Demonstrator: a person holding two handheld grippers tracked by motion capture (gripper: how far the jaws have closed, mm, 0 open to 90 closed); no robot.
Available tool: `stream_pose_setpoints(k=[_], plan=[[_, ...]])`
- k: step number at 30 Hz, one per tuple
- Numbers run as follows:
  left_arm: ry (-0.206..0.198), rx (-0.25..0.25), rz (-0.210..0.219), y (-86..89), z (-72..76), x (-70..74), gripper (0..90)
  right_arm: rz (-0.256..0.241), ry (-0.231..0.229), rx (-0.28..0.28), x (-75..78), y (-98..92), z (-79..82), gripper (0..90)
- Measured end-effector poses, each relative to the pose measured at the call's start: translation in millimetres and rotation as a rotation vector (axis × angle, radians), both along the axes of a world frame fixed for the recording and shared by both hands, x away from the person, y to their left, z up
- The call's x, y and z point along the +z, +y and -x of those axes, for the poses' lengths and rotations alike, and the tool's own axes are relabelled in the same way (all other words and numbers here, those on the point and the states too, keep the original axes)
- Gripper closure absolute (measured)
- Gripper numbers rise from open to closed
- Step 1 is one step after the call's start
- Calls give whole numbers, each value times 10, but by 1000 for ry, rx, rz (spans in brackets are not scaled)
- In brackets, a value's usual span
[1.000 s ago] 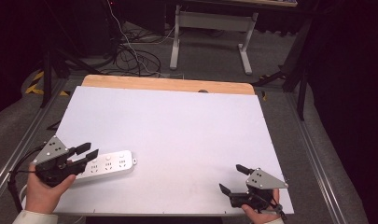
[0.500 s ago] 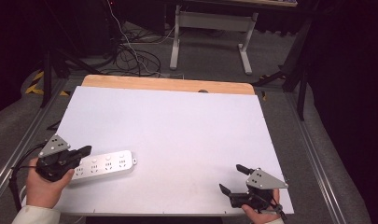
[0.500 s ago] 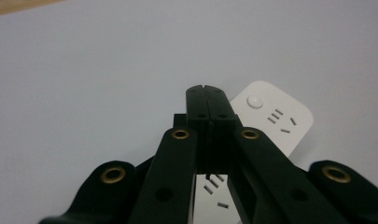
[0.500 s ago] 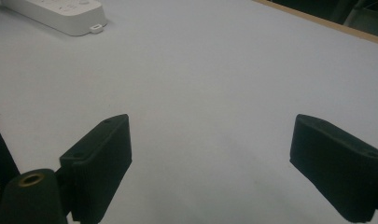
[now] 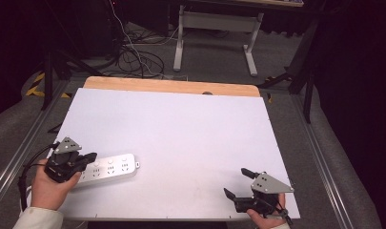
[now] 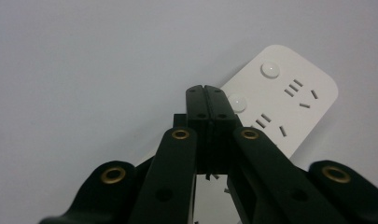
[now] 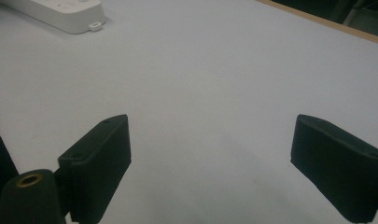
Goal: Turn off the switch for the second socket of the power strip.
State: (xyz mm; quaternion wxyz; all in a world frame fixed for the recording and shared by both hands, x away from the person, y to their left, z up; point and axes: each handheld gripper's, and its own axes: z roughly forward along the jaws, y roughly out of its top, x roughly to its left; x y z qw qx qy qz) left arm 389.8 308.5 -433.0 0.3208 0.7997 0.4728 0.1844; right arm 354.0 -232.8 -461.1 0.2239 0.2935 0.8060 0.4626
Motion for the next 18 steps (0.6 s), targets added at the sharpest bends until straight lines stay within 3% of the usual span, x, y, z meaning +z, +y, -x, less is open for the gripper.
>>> stream_pose_setpoints(k=[5,18], plan=[[44,2,-1,-9,-40,-39,899,-1,5,1,-3,5,1,127],[91,3,-54,-48,-98,-114,899,1,5,2,-4,2,0,127]])
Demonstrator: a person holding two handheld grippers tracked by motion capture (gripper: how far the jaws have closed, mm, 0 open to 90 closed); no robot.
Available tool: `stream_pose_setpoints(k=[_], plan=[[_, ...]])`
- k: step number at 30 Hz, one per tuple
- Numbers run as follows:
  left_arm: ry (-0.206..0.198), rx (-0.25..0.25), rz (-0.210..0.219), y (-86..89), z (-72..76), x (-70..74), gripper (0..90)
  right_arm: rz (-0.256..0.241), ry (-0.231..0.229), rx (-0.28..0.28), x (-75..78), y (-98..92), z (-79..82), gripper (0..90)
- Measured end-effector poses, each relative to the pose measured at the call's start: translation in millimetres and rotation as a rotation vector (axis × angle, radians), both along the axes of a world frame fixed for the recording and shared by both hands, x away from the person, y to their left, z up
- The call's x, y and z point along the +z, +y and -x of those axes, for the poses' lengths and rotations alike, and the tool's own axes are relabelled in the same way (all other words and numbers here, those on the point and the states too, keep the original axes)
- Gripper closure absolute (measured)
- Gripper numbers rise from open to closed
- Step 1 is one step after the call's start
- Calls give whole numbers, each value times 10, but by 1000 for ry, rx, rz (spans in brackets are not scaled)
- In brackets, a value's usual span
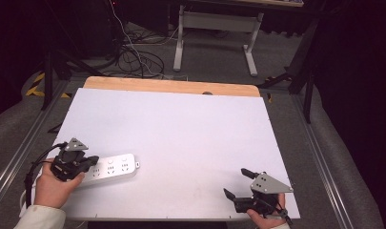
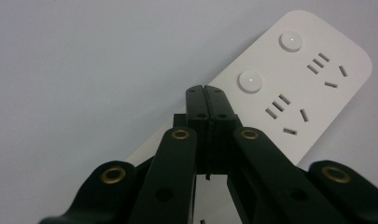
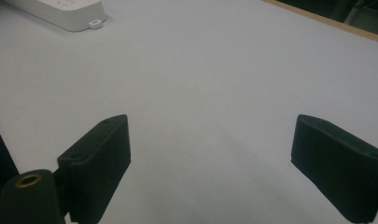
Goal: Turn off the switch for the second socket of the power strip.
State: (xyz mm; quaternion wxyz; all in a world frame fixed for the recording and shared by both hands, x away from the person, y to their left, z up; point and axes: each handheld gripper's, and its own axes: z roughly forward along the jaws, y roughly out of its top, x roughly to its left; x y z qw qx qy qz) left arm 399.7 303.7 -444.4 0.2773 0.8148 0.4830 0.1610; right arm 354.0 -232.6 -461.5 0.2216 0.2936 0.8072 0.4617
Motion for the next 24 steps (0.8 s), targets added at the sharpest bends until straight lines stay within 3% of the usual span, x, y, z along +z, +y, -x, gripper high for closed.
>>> stream_pose_setpoints(k=[12,18,24], plan=[[8,-3,-13,-17,-6,-31,899,3,-1,1,0,-3,2,127],[9,6,4,-9,-5,-54,900,-1,-5,5,2,-6,5,127],[2,2,-16,-23,2,-55,900,0,-3,4,3,-8,8,127]])
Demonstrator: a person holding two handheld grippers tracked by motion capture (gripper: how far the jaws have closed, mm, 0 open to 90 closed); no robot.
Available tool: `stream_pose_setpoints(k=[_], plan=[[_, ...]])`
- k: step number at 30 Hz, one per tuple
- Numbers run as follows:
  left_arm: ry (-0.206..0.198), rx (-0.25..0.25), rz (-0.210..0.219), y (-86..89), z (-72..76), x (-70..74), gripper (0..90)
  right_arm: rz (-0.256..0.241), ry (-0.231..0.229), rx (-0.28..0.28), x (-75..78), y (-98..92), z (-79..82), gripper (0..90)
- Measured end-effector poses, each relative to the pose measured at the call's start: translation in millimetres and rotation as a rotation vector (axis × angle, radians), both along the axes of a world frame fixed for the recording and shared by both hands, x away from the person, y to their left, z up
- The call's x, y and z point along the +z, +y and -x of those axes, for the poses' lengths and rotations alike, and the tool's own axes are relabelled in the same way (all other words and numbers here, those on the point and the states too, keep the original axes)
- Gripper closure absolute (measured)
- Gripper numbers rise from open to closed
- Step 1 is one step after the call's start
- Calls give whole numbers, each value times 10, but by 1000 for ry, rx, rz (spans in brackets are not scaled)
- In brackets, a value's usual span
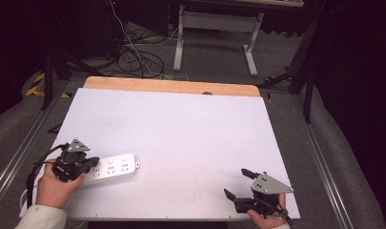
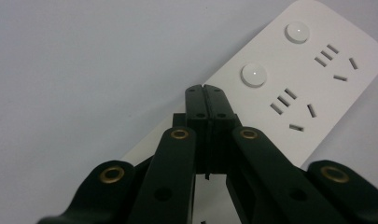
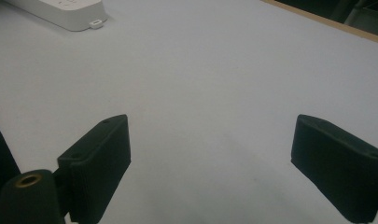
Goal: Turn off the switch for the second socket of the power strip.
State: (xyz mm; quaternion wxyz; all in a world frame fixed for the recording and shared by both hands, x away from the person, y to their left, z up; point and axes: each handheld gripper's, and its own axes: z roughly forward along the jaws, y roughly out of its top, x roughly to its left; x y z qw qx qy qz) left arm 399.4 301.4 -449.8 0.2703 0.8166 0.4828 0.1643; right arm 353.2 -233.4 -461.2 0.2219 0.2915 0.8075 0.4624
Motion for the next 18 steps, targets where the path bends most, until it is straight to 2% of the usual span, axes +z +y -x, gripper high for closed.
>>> stream_pose_setpoints(k=[7,11,12,13,15,18], plan=[[-19,-11,-31,-27,17,-6,900,1,-2,2,0,2,2,127],[-23,-18,-22,-6,19,-13,900,3,-2,2,2,4,8,127],[-34,5,-43,-10,27,-16,900,3,-2,2,3,5,10,127],[-44,6,-58,-10,27,-15,900,3,-2,3,3,4,10,127],[-34,7,-47,-20,32,-19,900,2,-1,3,3,5,11,127],[-47,8,-68,-37,44,-20,900,3,-2,4,2,5,11,127]])
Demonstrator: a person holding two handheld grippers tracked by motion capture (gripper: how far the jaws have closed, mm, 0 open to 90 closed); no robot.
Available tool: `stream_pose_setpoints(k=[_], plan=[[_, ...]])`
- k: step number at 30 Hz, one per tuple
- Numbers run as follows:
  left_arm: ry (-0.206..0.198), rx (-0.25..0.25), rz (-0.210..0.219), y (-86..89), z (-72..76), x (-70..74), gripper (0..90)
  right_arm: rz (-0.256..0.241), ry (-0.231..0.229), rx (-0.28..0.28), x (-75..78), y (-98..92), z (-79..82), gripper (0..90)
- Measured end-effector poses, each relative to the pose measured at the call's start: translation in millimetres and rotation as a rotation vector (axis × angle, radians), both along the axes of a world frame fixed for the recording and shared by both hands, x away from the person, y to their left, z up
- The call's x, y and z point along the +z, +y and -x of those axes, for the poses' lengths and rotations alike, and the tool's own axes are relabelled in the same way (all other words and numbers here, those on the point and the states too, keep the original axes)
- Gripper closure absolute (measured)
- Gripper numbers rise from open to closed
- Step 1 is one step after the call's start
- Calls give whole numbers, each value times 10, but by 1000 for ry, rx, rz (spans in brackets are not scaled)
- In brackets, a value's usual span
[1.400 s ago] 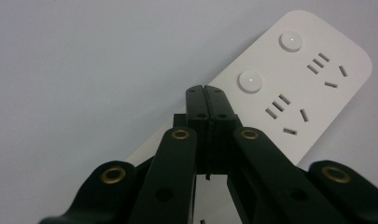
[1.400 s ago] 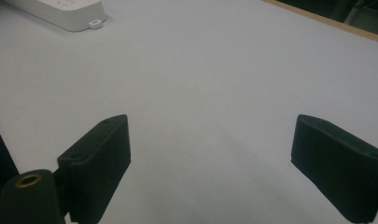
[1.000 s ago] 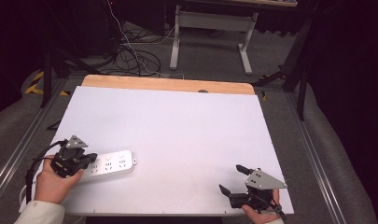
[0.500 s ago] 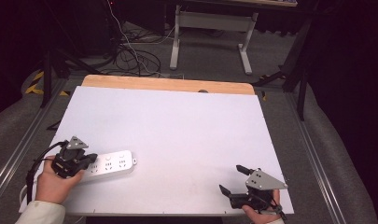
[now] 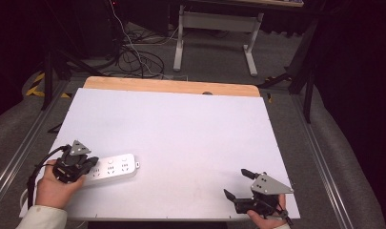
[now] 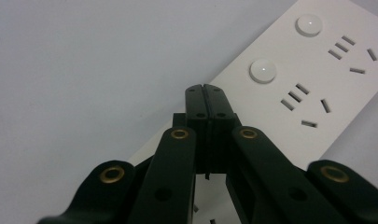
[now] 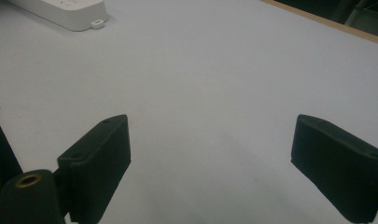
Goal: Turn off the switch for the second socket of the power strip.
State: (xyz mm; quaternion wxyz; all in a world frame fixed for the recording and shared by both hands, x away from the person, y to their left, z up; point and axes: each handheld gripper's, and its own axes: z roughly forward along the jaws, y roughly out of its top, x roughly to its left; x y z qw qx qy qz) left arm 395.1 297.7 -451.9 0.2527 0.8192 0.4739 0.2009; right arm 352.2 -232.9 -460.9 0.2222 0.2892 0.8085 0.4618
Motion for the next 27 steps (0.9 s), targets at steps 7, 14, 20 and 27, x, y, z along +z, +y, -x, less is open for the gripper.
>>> stream_pose_setpoints(k=[7,14,20,27], plan=[[3,2,-13,-23,2,2,900,1,1,2,-4,9,-4,127],[-1,4,-20,-34,6,0,900,3,1,0,-4,10,-1,127],[13,9,-39,-59,-3,14,900,4,2,0,-4,12,-1,127],[22,7,-26,-56,-8,11,900,5,6,-1,-9,13,-8,127]])
